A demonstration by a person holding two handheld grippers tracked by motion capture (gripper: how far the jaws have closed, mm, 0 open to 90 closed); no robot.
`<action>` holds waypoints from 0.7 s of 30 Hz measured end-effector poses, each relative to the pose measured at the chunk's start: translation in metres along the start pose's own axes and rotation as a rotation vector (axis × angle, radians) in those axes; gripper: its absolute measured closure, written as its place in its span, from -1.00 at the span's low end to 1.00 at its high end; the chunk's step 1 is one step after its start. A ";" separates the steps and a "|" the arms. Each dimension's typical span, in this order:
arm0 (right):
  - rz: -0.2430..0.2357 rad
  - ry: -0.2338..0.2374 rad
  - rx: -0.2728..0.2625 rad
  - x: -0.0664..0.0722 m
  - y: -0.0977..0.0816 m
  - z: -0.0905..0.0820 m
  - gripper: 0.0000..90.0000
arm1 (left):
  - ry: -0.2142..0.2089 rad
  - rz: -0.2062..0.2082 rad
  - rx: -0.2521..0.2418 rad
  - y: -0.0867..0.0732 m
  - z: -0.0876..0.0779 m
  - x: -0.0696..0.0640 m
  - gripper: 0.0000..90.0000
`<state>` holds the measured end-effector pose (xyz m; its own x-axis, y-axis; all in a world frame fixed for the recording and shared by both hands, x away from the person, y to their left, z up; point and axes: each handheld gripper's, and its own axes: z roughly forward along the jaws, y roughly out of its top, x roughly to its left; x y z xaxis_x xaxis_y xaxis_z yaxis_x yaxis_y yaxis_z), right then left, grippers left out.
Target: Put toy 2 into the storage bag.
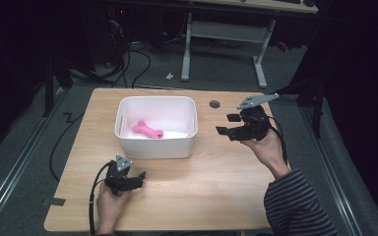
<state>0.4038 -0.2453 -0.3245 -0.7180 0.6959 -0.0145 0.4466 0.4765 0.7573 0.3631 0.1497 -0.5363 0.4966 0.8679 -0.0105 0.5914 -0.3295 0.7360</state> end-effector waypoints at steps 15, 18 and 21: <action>0.050 -0.040 -0.006 -0.009 -0.030 -0.032 -0.17 | 0.000 0.001 0.000 0.000 0.000 0.000 -0.52; 0.066 -0.045 -0.023 -0.011 -0.038 -0.038 -0.17 | 0.000 0.001 0.001 0.000 0.000 0.000 -0.52; 0.085 -0.053 -0.039 -0.012 -0.047 -0.045 -0.17 | 0.000 0.000 0.000 0.000 0.000 0.000 -0.52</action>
<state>0.3678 -0.3004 -0.3305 -0.6488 0.7608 0.0171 0.4831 0.3943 0.7818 0.3630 0.1497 -0.5363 0.4966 0.8679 -0.0099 0.5910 -0.3298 0.7362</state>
